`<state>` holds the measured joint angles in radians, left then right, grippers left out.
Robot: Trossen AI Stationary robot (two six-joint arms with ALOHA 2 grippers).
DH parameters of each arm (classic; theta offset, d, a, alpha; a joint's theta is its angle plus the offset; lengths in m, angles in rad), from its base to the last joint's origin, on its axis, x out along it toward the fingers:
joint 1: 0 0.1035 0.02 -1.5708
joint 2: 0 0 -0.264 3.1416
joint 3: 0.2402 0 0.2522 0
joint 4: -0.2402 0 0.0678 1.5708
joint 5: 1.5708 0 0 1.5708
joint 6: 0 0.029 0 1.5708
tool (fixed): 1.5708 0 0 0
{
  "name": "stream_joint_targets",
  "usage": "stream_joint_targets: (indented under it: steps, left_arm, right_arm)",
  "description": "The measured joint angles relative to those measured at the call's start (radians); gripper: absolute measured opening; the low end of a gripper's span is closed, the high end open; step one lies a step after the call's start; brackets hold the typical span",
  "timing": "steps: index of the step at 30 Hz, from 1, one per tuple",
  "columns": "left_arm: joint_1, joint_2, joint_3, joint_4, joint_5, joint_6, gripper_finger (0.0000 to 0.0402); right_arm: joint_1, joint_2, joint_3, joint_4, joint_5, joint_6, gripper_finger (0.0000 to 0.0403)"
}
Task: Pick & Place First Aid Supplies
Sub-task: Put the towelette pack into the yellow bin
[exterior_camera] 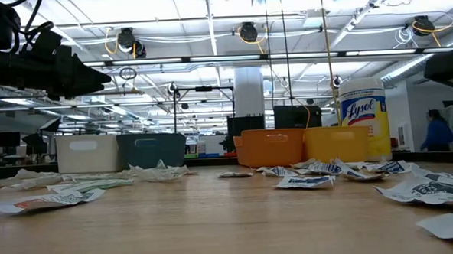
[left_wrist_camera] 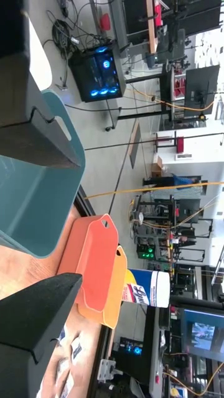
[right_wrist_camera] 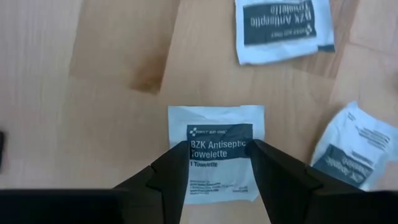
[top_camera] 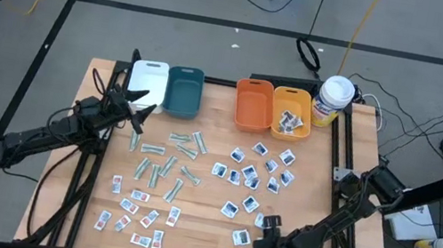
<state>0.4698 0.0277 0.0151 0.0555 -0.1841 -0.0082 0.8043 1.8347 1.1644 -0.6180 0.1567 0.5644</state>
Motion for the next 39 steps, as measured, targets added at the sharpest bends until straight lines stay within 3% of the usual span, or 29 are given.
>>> stream_joint_targets:
  steps: [11,19,28,39]
  left_arm:
    - [0.0,0.0,0.0,0.0,0.0,0.0,0.0296]
    - [0.0,0.0,0.0,0.0,0.0,0.0,0.0296]
    - [0.0,0.0,0.0,0.0,0.0,0.0,0.0296]
    - [0.0,0.0,0.0,0.0,0.0,0.0,0.0296]
  right_arm:
    - [-0.003,0.0,-0.001,0.017,-0.057,-0.003,0.0009]
    - [-0.018,-0.003,-0.001,0.011,-0.058,-0.018,0.0002]
    - [-0.053,-0.077,0.052,-0.115,-0.06,-0.082,0.0001]
    - [-0.171,-0.223,0.089,-0.246,-0.162,-0.213,0.0]
